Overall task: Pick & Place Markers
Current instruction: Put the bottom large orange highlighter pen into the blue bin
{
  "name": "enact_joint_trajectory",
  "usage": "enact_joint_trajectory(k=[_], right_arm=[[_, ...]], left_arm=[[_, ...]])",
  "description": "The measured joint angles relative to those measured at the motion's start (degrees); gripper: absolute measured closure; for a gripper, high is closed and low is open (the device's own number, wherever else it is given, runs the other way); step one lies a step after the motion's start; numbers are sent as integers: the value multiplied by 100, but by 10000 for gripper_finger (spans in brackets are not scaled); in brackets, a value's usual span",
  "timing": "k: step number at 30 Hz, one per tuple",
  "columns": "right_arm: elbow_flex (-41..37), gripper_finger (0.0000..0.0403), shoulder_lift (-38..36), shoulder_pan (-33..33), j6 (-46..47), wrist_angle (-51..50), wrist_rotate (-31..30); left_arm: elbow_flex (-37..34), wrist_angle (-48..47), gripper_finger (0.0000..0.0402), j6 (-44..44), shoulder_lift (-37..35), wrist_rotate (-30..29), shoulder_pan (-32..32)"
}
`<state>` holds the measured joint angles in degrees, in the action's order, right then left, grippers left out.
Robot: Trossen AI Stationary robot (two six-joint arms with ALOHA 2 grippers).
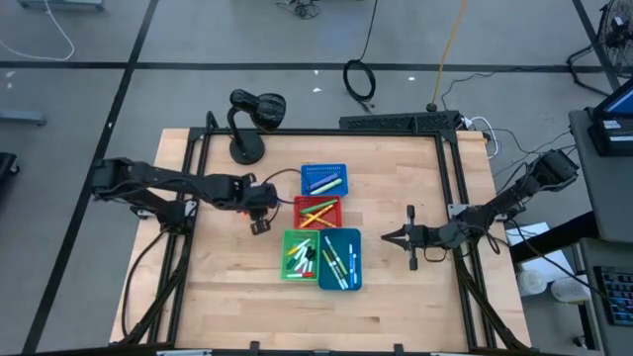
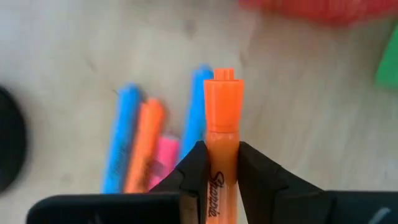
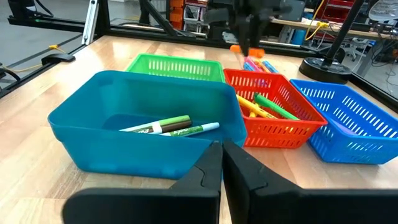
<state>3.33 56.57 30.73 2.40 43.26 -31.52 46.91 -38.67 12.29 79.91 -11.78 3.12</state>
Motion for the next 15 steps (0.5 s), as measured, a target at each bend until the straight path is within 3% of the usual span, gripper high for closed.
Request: enact_joint_trajectory(k=[6,15], right_arm=[[-1,403,-2,-1,1,14,1],[-1,403,0,0,1,-3,3]], left_arm=[[239,939,336,-444,-586,-494,-64],[259,4738,336,-2246,-480,-241,55]])
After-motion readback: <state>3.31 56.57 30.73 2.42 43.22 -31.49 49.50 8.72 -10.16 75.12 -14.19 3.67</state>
